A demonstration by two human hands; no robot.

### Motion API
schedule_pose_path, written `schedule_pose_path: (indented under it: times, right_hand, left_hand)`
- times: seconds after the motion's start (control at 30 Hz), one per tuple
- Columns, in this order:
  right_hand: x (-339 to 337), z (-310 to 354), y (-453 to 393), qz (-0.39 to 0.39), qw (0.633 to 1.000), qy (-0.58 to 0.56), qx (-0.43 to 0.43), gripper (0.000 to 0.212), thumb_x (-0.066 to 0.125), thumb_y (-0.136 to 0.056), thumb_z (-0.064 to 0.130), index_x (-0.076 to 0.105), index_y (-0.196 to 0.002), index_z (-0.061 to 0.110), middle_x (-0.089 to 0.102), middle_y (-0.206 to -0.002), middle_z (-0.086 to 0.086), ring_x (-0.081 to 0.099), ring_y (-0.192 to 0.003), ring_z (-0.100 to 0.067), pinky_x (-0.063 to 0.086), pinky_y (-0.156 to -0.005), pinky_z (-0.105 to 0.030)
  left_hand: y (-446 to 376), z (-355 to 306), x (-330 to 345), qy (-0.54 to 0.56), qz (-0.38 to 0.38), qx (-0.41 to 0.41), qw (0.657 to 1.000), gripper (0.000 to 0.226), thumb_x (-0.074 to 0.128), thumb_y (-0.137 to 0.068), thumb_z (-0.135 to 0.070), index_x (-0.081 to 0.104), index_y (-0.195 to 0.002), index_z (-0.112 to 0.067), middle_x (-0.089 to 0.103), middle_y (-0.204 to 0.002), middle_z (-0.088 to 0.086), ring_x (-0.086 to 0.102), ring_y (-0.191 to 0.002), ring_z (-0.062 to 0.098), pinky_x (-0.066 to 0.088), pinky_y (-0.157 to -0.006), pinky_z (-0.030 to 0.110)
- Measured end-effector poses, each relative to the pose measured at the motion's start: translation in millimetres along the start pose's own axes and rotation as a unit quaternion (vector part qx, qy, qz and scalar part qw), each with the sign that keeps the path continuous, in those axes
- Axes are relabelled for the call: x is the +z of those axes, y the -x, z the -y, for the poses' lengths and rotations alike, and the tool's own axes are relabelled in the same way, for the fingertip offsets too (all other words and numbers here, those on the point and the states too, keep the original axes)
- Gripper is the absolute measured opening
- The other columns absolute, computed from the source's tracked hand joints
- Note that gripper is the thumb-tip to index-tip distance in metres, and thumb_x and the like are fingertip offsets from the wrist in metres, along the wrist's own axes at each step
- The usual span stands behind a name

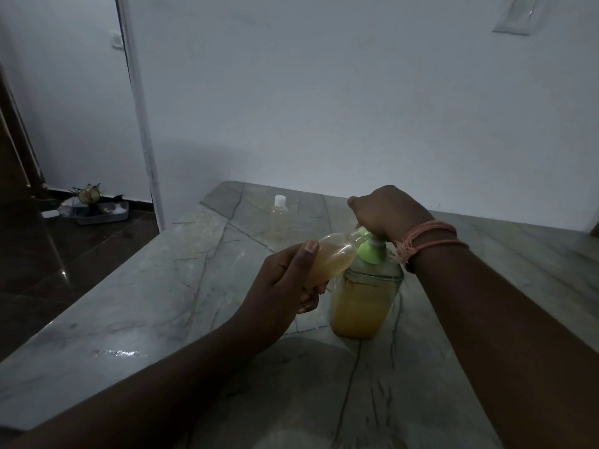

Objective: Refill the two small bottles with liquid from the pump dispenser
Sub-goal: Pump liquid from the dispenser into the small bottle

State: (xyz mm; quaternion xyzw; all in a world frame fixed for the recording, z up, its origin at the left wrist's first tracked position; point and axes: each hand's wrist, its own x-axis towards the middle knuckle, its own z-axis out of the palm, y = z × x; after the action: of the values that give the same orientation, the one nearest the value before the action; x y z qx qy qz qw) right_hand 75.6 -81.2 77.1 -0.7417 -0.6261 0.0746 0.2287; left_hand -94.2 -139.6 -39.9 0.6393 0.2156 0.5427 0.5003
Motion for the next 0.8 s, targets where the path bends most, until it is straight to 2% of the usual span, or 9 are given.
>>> schedule_pose_path:
  times: [0.07,0.17,0.23,0.3,0.37,0.53,0.7,0.8]
  right_hand:
    - [-1.7,0.9,2.1,0.001,1.000,0.024,0.000,0.035,0.041,-0.090,0.034,0.058,-0.071,0.011,0.060,-0.074,-0.008,0.054,-0.067,-0.021,0.036,-0.056,-0.028]
    - [-4.8,4.1,1.1,-0.001,0.998,0.058,-0.013,0.037,0.039,-0.091,0.039,0.050,-0.069,0.012,0.054,-0.072,-0.007,0.052,-0.067,-0.021,0.038,-0.061,-0.030]
    - [-6.6,5.4,2.3,-0.028,0.998,0.048,-0.007,0.038,0.044,-0.088,0.045,0.050,-0.067,0.014,0.057,-0.071,-0.007,0.057,-0.073,-0.025,0.040,-0.064,-0.030]
    - [-3.8,3.3,1.8,-0.052,0.999,0.012,0.001,0.038,0.046,-0.085,0.047,0.058,-0.070,0.014,0.062,-0.074,-0.007,0.060,-0.074,-0.027,0.040,-0.062,-0.030]
    - [0.1,-0.5,-0.1,-0.048,0.999,-0.021,0.011,0.036,0.049,-0.083,0.044,0.063,-0.073,0.012,0.065,-0.076,-0.007,0.061,-0.073,-0.026,0.040,-0.059,-0.029]
    - [-1.2,0.2,3.7,-0.025,0.999,-0.012,0.018,0.034,0.054,-0.082,0.040,0.058,-0.063,0.013,0.059,-0.061,-0.005,0.056,-0.059,-0.020,0.032,-0.049,-0.026]
    - [-7.0,7.3,5.2,-0.032,0.999,0.022,0.009,0.032,0.056,-0.080,0.043,0.054,-0.063,0.015,0.060,-0.065,-0.005,0.059,-0.065,-0.024,0.039,-0.055,-0.027]
    - [-2.3,4.1,3.5,-0.052,0.998,-0.015,0.017,0.030,0.056,-0.078,0.041,0.062,-0.068,0.015,0.063,-0.068,-0.006,0.061,-0.066,-0.026,0.041,-0.057,-0.028]
  left_hand:
    - [0.8,-0.5,-0.1,0.002,-0.001,-0.003,1.000,0.037,0.041,-0.104,-0.040,0.065,-0.110,-0.011,0.059,-0.062,0.000,0.046,-0.047,0.006,0.040,-0.044,0.021]
    - [2.0,-3.9,0.6,0.007,0.000,0.002,1.000,0.033,0.043,-0.104,-0.042,0.070,-0.102,-0.024,0.060,-0.065,0.002,0.046,-0.048,0.008,0.040,-0.044,0.022]
    - [2.1,-4.9,1.4,0.004,-0.002,-0.002,1.000,0.034,0.043,-0.104,-0.042,0.069,-0.102,-0.021,0.060,-0.066,0.003,0.045,-0.048,0.009,0.040,-0.044,0.023]
    - [0.9,-3.5,0.7,0.007,-0.003,-0.006,1.000,0.036,0.043,-0.104,-0.042,0.065,-0.106,-0.013,0.060,-0.066,0.003,0.045,-0.047,0.008,0.039,-0.044,0.023]
    - [-0.6,-1.7,0.2,0.010,0.000,-0.004,1.000,0.039,0.044,-0.103,-0.044,0.064,-0.109,-0.011,0.060,-0.067,0.003,0.046,-0.047,0.007,0.040,-0.044,0.023]
    - [0.1,-1.8,0.9,0.004,-0.001,-0.007,1.000,0.038,0.041,-0.105,-0.039,0.063,-0.107,-0.007,0.059,-0.063,0.001,0.045,-0.046,0.007,0.039,-0.044,0.022]
    - [1.9,-6.6,2.6,-0.002,0.000,-0.005,1.000,0.040,0.042,-0.103,-0.042,0.062,-0.108,-0.007,0.059,-0.062,0.001,0.045,-0.046,0.007,0.039,-0.044,0.021]
    - [0.4,-5.6,2.2,-0.003,-0.002,-0.007,1.000,0.042,0.044,-0.100,-0.045,0.062,-0.109,-0.009,0.060,-0.061,0.001,0.045,-0.046,0.007,0.040,-0.044,0.021]
